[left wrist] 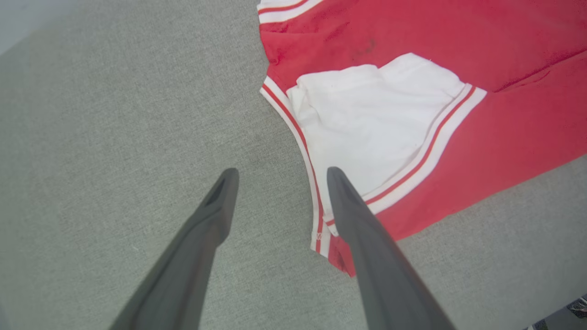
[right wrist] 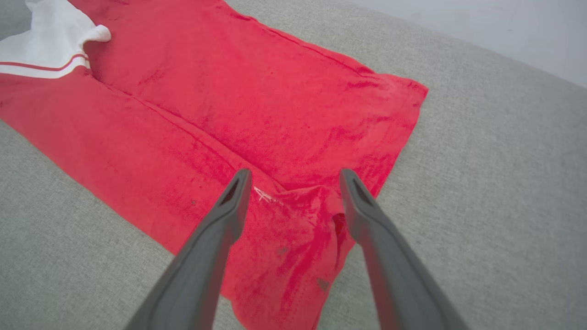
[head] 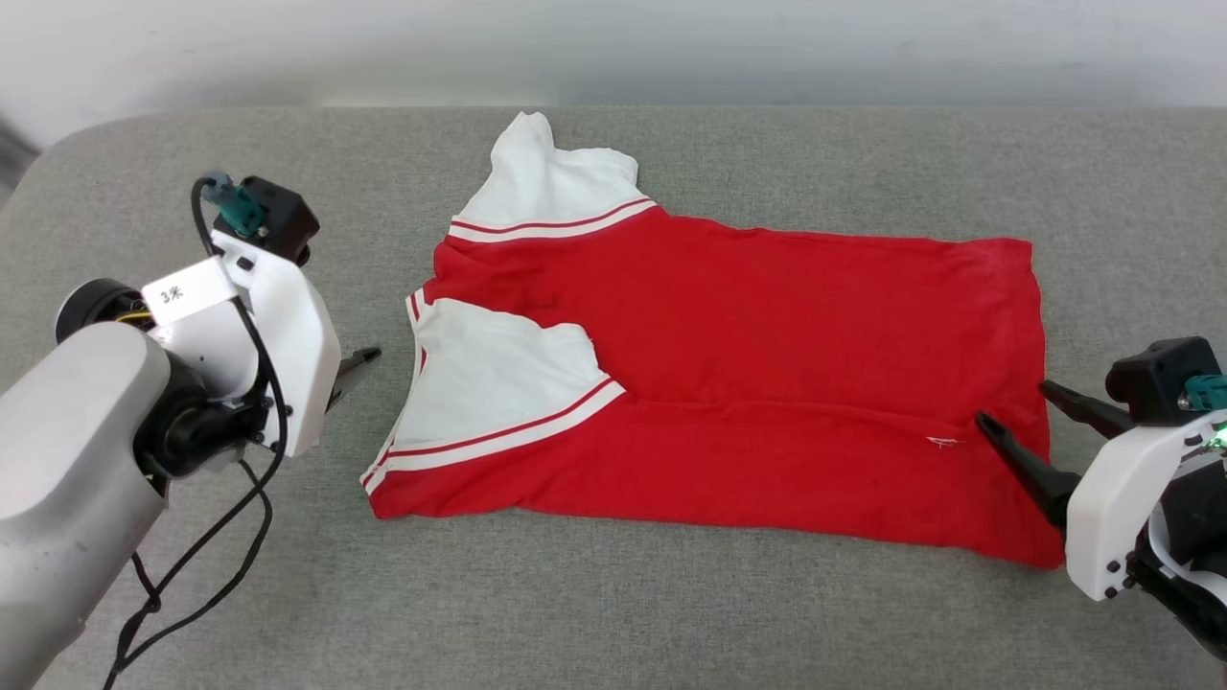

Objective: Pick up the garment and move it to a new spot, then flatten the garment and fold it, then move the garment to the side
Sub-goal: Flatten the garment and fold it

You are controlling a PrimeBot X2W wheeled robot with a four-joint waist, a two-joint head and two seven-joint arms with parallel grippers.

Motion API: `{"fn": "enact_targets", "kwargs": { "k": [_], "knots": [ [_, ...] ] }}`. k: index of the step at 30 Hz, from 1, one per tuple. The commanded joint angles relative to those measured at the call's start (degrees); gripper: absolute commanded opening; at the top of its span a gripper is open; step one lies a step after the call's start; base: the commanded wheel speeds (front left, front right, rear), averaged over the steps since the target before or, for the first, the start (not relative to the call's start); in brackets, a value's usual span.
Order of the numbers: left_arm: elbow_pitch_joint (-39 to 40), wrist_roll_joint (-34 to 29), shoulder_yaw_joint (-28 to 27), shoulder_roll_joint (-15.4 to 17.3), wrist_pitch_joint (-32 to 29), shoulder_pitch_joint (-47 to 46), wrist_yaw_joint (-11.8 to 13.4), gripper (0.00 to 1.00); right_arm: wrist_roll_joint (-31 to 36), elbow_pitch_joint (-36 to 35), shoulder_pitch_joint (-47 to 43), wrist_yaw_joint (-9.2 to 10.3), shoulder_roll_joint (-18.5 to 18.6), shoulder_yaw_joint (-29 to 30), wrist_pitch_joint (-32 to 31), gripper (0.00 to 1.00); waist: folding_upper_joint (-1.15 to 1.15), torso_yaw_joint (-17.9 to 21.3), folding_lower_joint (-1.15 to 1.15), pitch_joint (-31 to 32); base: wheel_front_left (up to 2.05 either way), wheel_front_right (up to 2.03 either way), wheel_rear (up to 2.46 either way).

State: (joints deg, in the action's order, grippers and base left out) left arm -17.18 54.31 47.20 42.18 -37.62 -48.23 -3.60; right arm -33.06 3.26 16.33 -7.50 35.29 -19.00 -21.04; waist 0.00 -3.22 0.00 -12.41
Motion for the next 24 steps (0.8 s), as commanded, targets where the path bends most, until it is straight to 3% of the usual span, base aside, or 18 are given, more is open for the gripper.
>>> {"fn": "enact_targets", "kwargs": {
  "k": [1, 9, 16, 22, 23, 24],
  "knots": [
    [0.19, 0.53, 0.23, -0.06, -1.15, -0.58, -0.13, 1.00, 0.33, -0.52, -0.45, 0.02, -0.43, 0.27, -0.10, 1.00, 0.00, 0.10, 0.00, -0.05, 0.00, 0.00, 0.00],
    [-1.85, 4.63, 3.77, -1.21, -12.79, 1.18, 0.83, 1.00, 0.73, -1.92, 0.14, 0.02, -2.05, 0.19, -2.64, 1.00, 0.00, 1.87, 0.00, -1.31, 0.00, 0.00, 0.00],
    [-7.68, 5.78, 5.51, -2.66, -13.05, 5.29, 0.93, 1.00, 0.18, -1.69, 2.18, 0.02, -2.89, -0.64, -3.32, 1.00, 0.00, 4.01, 0.00, -3.05, 0.00, 0.00, 0.00],
    [-11.53, 7.90, 6.65, -5.19, -12.32, 8.64, -1.07, 1.00, -0.79, -0.85, 3.56, 0.02, -1.71, -0.68, -3.69, 1.00, 0.00, 4.36, 0.00, -2.98, 0.00, 0.00, 0.00],
    [-11.77, 7.96, 6.78, -5.41, -12.12, 8.68, -1.33, 0.45, -1.05, -0.76, 3.94, 0.02, -1.44, -0.60, -3.83, 1.00, 0.00, 4.29, 0.00, -2.85, 0.00, 0.00, 0.00],
    [-12.05, 8.00, 6.86, -5.58, -11.93, 8.70, -1.64, 0.16, -1.36, -0.74, 4.39, 0.02, -1.08, -0.48, -4.02, 1.00, 0.00, 4.22, 0.00, -2.61, 0.00, 0.00, 0.00]
  ]
}}
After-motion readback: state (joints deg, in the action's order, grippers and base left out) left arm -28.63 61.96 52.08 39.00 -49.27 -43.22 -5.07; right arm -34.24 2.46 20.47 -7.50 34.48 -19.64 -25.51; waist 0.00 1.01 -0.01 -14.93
